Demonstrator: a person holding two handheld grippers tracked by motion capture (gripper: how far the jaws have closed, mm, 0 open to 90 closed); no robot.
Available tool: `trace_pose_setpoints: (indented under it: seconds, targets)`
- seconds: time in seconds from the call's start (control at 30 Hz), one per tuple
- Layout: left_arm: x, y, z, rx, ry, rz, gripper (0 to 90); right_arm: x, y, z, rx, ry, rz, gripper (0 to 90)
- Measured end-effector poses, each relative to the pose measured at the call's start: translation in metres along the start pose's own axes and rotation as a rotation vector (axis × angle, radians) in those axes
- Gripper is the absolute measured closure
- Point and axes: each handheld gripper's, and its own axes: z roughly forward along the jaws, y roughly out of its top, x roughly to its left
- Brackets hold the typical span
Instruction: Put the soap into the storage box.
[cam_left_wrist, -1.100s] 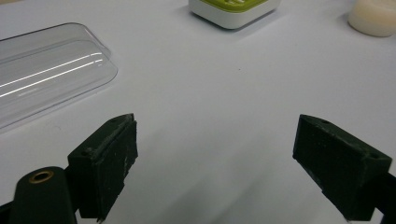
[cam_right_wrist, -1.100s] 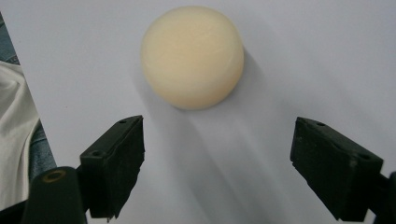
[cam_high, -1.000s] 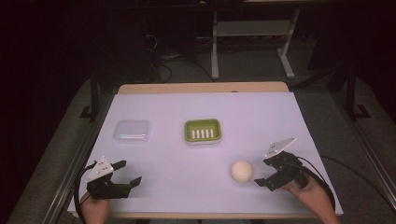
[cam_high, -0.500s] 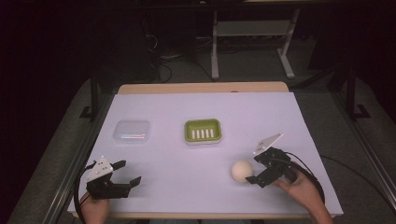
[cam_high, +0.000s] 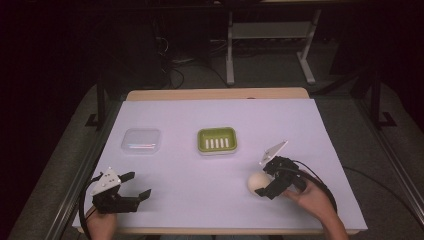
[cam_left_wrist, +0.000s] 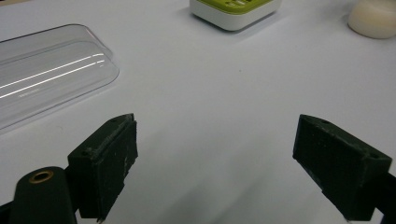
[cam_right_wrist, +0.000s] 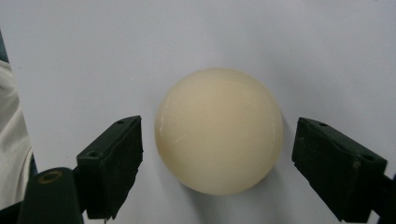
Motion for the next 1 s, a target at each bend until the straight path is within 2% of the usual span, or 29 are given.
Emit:
trace_pose_setpoints:
  seconds: [0.4, 0.43, 0.7, 1.0]
  targets:
    - [0.000, 0.000, 0.000, -0.004, -0.002, -0.001, 13.0, -0.001, 0.009, 0.019, 0.051, 0.006, -0.021, 15.8]
    - [0.000, 0.000, 0.000, -0.004, -0.002, 0.000, 13.0, -0.001, 0.010, 0.021, 0.069, 0.005, -0.023, 16.0]
    - [0.001, 0.000, 0.000, -0.001, -0.001, 0.004, 13.0, -0.001, 0.012, 0.024, 0.083, 0.002, -0.037, 22.2]
    - [0.000, 0.000, -0.001, -0.003, -0.002, 0.005, 13.0, 0.001, 0.015, 0.024, 0.102, -0.009, -0.047, 22.9]
